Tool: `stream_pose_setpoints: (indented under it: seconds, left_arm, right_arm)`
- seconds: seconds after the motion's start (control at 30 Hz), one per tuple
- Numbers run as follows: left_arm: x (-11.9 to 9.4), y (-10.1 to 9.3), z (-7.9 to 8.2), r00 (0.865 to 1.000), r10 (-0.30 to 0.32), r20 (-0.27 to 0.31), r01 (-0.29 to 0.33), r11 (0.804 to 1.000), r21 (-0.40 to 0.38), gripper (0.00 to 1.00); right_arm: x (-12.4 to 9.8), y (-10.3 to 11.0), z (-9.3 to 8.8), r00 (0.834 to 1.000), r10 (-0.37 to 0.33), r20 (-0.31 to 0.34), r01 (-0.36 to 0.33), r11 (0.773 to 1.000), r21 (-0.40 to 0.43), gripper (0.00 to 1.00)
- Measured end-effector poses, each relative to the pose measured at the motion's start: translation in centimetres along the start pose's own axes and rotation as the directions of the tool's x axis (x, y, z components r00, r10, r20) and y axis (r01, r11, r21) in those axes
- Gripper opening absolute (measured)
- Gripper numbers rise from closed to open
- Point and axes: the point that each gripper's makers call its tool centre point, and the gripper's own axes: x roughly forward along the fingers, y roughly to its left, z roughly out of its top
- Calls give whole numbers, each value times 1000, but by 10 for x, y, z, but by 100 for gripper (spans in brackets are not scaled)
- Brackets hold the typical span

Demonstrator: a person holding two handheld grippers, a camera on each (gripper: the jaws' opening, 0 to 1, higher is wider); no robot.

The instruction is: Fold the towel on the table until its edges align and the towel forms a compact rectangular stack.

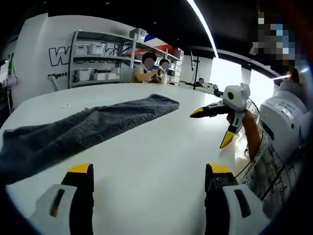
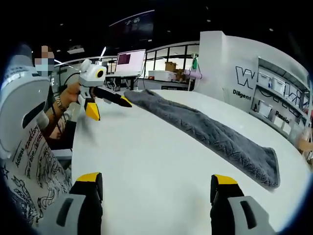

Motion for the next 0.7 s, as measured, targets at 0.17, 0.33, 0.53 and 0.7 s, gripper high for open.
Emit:
stream_pose_setpoints:
  seconds: [0.17, 0.33, 0.53, 0.7]
  left_arm:
    - [-14, 19, -2, 998, 68, 13, -68, 998, -18, 100]
    - [-33, 40, -2, 990, 134, 35, -133, 990, -44, 99]
    - [-52, 64, -2, 977, 208, 50, -205, 977, -65, 99]
    - [-66, 87, -4, 962, 266, 61, -259, 961, -100, 98]
  right_arm:
    - [1, -1, 4, 1000, -3, 9, 3, 1000, -3, 95]
    - [0, -9, 6, 1000, -29, 11, 29, 1000, 9, 95]
    - [-10, -34, 9, 994, -101, 34, 100, 994, 45, 94]
    - [-19, -60, 3, 983, -183, 14, 181, 979, 97, 93]
